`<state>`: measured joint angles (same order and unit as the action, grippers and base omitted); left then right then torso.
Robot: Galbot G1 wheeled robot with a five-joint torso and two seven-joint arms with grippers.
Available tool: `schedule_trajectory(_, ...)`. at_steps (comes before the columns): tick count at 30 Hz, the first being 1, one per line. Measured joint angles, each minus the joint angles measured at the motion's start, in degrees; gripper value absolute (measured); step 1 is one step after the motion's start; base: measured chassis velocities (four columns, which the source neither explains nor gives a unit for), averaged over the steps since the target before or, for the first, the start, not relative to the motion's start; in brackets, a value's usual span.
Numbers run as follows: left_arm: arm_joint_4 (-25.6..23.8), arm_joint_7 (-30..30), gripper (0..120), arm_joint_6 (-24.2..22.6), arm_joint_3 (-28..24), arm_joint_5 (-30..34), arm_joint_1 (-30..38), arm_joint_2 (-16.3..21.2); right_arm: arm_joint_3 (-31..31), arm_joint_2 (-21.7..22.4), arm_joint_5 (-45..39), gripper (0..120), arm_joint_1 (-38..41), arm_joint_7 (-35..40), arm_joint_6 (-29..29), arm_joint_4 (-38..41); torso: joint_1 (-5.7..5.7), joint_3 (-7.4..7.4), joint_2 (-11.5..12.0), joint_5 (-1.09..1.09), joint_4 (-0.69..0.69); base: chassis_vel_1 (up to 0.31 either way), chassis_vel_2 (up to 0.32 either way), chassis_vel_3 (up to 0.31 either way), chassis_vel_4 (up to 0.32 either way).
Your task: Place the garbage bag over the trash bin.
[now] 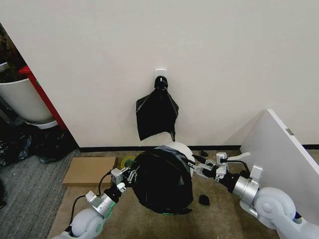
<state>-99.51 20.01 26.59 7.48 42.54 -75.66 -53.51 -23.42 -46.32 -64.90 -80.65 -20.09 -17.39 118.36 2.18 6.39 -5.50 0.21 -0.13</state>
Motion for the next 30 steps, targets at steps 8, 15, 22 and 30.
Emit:
schedule_trajectory(8,-0.60,-0.02,2,-0.05,-0.01,-0.20,-0.18,0.19,0.19,-0.13,0.41,36,-0.25,-0.72,0.38,0.42,0.00,0.00,0.00,0.00,0.00,0.000,0.000,0.000,0.000)
schedule_trajectory(15,-0.61,-0.11,2,-0.11,-0.12,-0.24,-0.15,0.09,0.46,-0.25,0.84,12,-0.10,-0.93,1.07,0.31,0.00,0.00,0.00,0.00,0.00,0.000,0.000,0.000,0.000)
schedule_trajectory(22,-0.81,-0.11,2,-0.11,-0.20,-0.28,-0.19,0.06,1.07,-0.52,1.21,0,0.59,-0.54,2.15,-0.37,0.00,0.00,0.00,0.00,0.00,0.000,0.000,0.000,0.000)
schedule_trajectory(30,-2.47,-0.01,2,-0.37,-0.36,-0.52,-0.42,0.35,3.90,-1.32,2.63,0,4.37,1.80,3.47,-2.72,0.00,0.00,0.00,0.00,0.00,0.000,0.000,0.000,0.000)
